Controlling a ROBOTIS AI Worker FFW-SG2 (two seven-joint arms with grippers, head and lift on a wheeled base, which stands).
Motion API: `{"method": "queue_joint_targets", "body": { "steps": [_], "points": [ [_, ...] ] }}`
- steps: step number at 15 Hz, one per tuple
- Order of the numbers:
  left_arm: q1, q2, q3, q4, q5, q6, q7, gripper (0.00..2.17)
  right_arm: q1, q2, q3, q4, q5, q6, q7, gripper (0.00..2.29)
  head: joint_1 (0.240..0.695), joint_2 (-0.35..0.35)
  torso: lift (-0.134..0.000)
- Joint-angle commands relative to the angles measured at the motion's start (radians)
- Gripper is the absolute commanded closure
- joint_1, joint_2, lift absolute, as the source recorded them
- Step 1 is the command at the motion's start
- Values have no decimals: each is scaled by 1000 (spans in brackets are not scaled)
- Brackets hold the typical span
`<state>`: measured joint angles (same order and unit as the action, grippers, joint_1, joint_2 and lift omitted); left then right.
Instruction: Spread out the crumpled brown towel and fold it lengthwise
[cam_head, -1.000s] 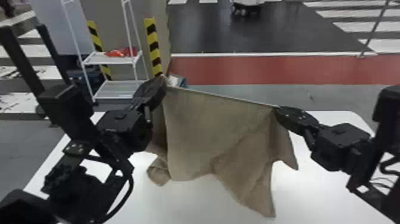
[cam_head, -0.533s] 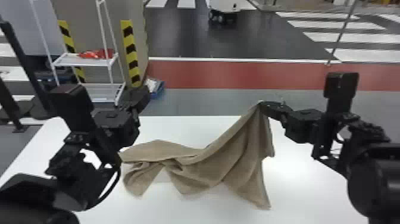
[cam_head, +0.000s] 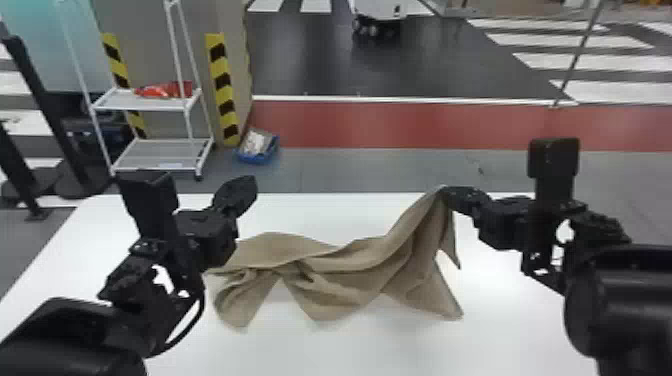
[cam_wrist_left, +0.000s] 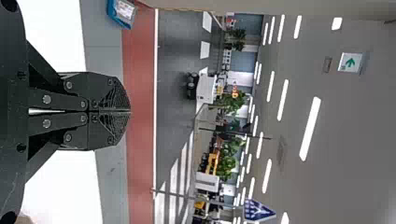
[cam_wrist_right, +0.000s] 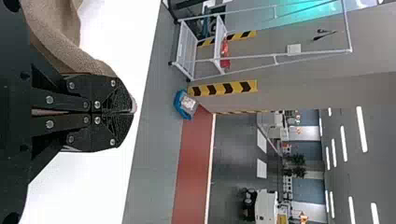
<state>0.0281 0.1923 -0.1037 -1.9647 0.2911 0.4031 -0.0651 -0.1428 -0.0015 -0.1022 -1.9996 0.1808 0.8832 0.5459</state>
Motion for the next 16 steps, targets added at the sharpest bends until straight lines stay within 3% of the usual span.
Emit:
{"method": "queue_joint_targets", "body": {
  "steps": [1,2,4,6,10,16],
  "points": [
    [26,3,7,76,-66,-69,-12,1453,45,2,-22,41,69,-59,0,1683,615,-42,-124],
    [33,3,13,99,-67,-79,-15,1305,65,2,-31,58,71,-80,3,1683,631,-45,-124],
    [38,4,27,141,-67,-79,-16,572,126,2,-36,97,103,-184,3,1683,664,-49,-124],
    [21,-5,35,181,-67,-82,-8,272,150,2,-31,173,160,-273,2,1683,695,-44,-124],
    [10,-4,44,208,-70,-72,7,167,178,2,-83,252,180,-356,-6,1679,695,-41,-124],
    [61,-7,136,159,-44,90,24,299,219,2,-97,292,198,-448,-11,1683,695,-32,-124]
  ]
}}
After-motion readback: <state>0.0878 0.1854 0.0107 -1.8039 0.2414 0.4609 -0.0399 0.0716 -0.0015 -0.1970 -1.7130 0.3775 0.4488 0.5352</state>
